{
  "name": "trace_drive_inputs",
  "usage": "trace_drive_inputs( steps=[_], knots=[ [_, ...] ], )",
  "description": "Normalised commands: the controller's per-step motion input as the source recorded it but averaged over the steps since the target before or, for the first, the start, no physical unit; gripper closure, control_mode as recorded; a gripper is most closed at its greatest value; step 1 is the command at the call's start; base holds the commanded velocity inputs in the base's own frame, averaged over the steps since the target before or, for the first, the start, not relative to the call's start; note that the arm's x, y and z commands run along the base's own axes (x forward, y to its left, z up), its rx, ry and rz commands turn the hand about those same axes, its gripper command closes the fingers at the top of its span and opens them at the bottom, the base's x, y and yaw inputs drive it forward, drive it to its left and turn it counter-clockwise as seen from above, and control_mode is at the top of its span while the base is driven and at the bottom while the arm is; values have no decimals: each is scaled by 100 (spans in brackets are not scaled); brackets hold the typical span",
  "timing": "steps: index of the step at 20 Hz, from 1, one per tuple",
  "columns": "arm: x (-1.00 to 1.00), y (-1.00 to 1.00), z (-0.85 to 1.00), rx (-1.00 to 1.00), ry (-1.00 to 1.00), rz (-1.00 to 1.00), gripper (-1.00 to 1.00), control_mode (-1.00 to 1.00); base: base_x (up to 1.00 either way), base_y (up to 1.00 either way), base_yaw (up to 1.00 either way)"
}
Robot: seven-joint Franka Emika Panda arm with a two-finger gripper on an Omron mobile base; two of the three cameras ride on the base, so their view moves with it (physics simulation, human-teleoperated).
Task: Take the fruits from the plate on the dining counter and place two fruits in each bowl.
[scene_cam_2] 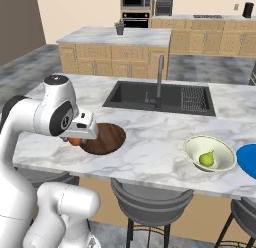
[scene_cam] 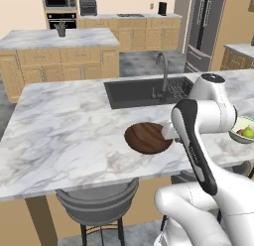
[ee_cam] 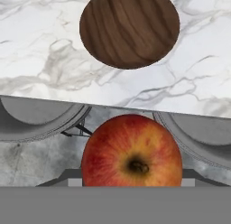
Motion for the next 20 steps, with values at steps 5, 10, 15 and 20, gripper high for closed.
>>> trace_drive_inputs(
  steps=[5,10,15,20],
  knots=[
    [48,0,0,0,8,0,100,-100,0,0,0],
    [100,12,-3,-2,13,0,100,-100,0,0,0],
    [100,11,-49,-10,3,-6,100,-100,0,0,0],
    [83,2,-73,-2,-3,-3,100,-100,0,0,0]
  ],
)
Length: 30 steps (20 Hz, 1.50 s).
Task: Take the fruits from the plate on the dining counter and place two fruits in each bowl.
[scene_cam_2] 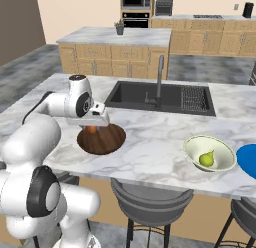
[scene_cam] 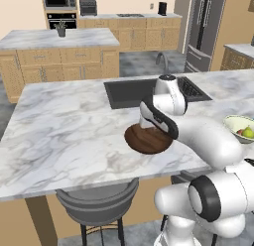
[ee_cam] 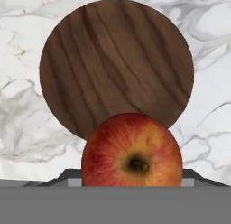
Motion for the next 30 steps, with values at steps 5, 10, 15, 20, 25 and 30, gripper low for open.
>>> trace_drive_inputs(
  steps=[5,10,15,20,25,30],
  knots=[
    [22,-12,-16,6,0,-1,100,-100,0,0,0],
    [9,-2,-8,11,-4,-4,100,-100,0,0,0],
    [15,29,-35,0,-2,-5,100,-100,0,0,0],
    [48,7,-53,0,0,-7,100,-100,0,0,0],
    [13,0,-38,0,0,-7,100,-100,0,0,0],
    [18,0,-19,0,0,-5,100,-100,0,0,0]
  ],
)
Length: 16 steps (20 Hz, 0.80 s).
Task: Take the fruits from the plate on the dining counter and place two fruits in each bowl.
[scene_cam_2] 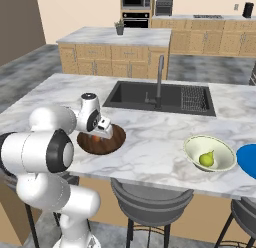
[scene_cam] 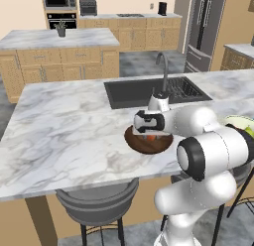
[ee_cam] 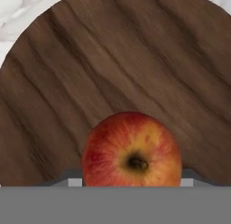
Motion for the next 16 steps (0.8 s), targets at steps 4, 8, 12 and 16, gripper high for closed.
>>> trace_drive_inputs(
  steps=[4,8,12,16],
  knots=[
    [45,0,0,0,1,-4,100,-100,0,0,0],
    [14,0,-6,0,2,-5,100,-100,0,0,0],
    [-4,0,-32,0,1,-2,100,-100,0,0,0],
    [0,0,-29,0,0,-2,100,-100,0,0,0]
  ],
)
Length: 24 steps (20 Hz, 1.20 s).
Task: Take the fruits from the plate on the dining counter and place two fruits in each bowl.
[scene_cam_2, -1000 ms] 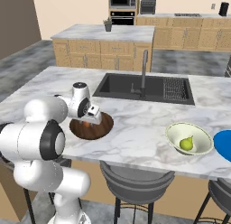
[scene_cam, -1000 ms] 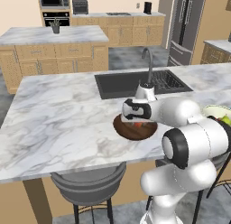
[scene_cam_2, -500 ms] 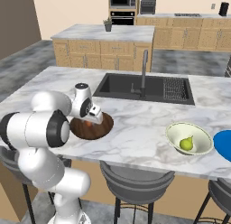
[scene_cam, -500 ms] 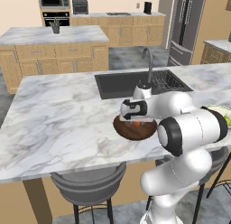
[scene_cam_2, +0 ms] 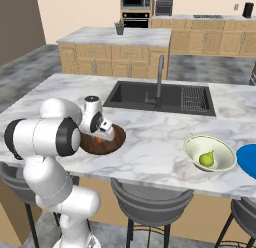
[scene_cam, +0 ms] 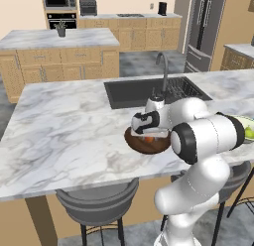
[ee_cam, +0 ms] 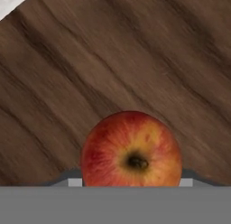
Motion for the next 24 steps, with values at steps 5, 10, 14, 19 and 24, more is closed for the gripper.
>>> trace_drive_inputs(
  steps=[5,10,14,19,24],
  knots=[
    [0,0,0,0,0,0,-100,-100,0,0,0],
    [0,0,0,0,0,0,-100,-100,0,0,0],
    [1,0,24,0,1,0,-100,-100,0,0,0],
    [-16,0,59,0,0,0,-100,-100,0,0,0],
    [-79,0,73,0,0,0,-100,-100,0,0,0]
  ],
)
